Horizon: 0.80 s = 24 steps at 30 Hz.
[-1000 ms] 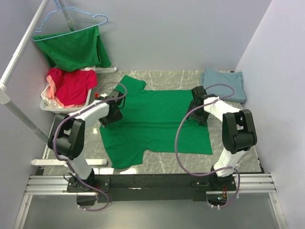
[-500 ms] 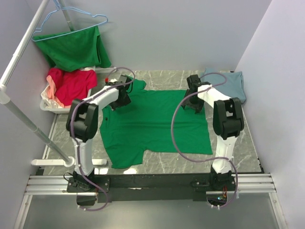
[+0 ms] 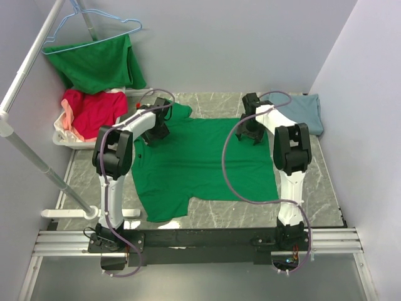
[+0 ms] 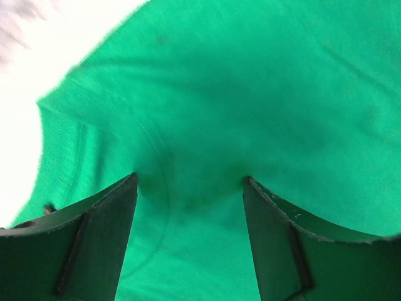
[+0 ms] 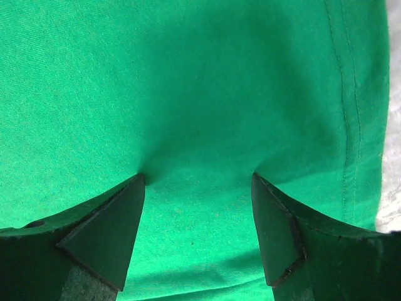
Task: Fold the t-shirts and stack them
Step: Flatten the tshirt out
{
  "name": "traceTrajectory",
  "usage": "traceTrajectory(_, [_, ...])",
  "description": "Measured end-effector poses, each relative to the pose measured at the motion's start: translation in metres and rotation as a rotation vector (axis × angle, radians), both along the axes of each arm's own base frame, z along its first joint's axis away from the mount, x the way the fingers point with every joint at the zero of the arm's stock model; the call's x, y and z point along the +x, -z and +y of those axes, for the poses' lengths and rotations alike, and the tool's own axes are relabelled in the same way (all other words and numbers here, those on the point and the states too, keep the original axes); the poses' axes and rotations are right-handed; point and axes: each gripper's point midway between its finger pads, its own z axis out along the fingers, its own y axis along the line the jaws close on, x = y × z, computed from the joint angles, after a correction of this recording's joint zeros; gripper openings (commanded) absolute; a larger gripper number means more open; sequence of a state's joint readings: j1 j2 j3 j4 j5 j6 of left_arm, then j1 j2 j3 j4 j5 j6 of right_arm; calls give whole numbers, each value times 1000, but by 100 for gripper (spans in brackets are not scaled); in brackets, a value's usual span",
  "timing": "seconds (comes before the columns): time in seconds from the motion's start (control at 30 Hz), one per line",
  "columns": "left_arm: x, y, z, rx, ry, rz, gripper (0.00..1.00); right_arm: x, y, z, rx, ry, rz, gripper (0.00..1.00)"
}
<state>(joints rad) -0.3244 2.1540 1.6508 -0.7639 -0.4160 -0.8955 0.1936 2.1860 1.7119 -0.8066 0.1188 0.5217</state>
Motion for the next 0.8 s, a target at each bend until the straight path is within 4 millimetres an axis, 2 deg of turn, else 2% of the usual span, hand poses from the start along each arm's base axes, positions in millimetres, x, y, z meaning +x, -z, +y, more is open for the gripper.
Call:
traceTrajectory(0.27, [24,0,22,-9,-64,-3,74,19,0,6,22,-21,11,74])
traceTrajectory(0.57, [54,-1,22,-18,-57,-24,74,50,-3,8,52,-19,-13,73])
traceTrajectory(0.8, [60,-1,23,-28,-41,-27,73,71,-6,2,55,-11,-40,72])
